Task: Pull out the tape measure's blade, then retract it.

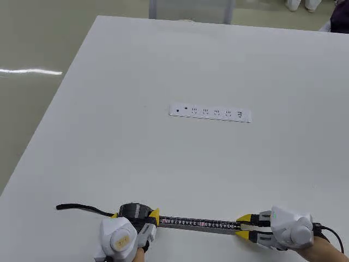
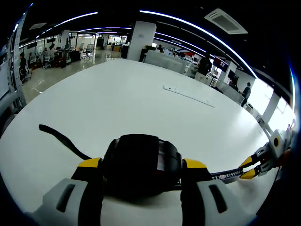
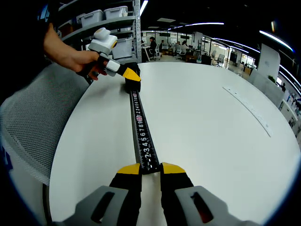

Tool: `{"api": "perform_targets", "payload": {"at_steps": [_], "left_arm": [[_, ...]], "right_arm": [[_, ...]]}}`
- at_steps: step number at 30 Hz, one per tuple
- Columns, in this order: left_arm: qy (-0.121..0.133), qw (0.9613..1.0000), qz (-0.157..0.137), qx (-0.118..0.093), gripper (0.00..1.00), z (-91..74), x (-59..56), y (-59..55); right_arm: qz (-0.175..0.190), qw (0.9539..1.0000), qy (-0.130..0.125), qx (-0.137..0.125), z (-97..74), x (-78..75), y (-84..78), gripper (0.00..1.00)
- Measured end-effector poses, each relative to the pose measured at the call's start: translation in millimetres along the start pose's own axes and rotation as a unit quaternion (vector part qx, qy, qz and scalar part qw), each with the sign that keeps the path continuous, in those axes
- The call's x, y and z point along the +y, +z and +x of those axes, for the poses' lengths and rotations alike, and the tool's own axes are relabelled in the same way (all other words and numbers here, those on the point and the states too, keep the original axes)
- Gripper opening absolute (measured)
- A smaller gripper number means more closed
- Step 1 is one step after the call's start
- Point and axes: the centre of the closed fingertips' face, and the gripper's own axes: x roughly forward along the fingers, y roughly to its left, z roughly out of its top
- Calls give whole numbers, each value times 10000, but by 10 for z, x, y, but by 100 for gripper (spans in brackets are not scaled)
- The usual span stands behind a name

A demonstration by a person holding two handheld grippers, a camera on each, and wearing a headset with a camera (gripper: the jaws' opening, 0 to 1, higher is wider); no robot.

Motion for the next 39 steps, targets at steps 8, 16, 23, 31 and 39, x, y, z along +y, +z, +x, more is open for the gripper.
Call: {"api": "perform_targets", "payload": {"at_steps": [8,16,23,31,39], "left_arm": [[-23,10000,63,31,64,4,-3,-8],[-53,10000,43,51,64,8,0,-12],[-71,10000,25,54,63,2,0,-16],[-90,9999,23,67,63,-9,-5,-3],[-110,9999,11,74,63,0,2,-16]], "right_arm": [[-26,10000,19,0,-5,10,21,13],[-88,10000,25,-22,-2,5,92,13],[-111,9999,41,-36,22,12,126,13],[-125,9999,51,-35,34,13,146,13],[-158,9998,61,-42,41,13,190,13]]}}
